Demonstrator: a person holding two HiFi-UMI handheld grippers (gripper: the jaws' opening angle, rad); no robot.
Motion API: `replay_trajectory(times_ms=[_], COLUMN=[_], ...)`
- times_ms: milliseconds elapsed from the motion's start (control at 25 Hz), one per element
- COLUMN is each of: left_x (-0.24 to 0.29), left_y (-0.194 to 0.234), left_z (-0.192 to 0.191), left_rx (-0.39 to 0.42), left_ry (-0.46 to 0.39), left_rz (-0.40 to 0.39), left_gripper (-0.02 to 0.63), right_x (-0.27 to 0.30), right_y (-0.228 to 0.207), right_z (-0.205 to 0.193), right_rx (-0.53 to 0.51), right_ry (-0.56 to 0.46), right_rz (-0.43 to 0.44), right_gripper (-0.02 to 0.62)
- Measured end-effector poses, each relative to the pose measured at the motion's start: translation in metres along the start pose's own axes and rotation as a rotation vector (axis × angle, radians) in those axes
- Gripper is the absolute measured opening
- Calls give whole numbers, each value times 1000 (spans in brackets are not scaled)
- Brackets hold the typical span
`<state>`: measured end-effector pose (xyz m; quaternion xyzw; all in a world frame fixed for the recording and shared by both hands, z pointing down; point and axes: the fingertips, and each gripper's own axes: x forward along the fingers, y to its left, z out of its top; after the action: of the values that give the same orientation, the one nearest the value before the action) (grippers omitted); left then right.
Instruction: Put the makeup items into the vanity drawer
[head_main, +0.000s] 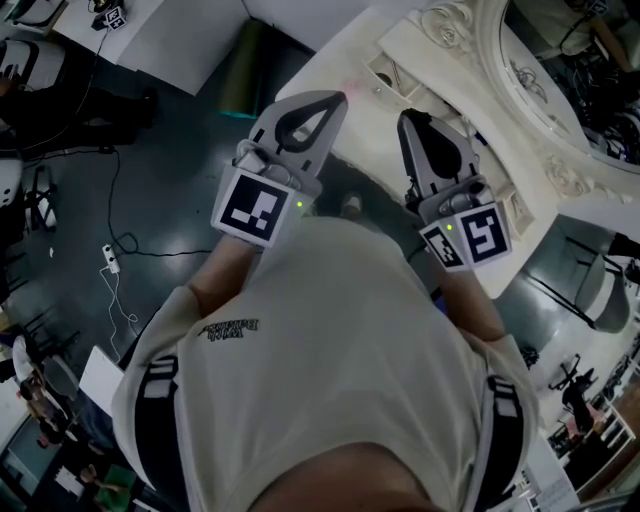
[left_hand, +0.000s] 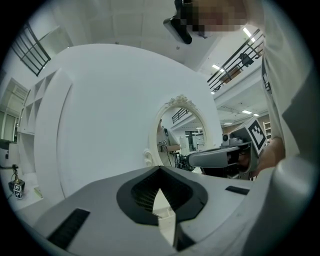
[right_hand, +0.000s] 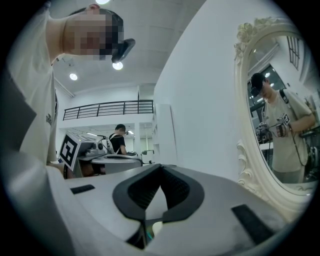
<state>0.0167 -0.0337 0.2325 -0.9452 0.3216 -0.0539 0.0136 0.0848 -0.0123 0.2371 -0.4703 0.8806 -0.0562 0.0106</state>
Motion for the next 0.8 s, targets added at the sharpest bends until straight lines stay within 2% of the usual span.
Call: replay_trajectory(times_ms=[440,800], left_x=[-11,-8], left_y=[-1,23], left_z=[-11,-22], left_rx=[-28,-23], left_ry=[15,61], left_rz=[-3,65], left_gripper=[14,14], right_x=[2,25], right_y=[2,-3], right_z=[-10,-15], right_rx=[13,-59], right_ry=[25,78], right_rz=[9,41], right_gripper=[2,2])
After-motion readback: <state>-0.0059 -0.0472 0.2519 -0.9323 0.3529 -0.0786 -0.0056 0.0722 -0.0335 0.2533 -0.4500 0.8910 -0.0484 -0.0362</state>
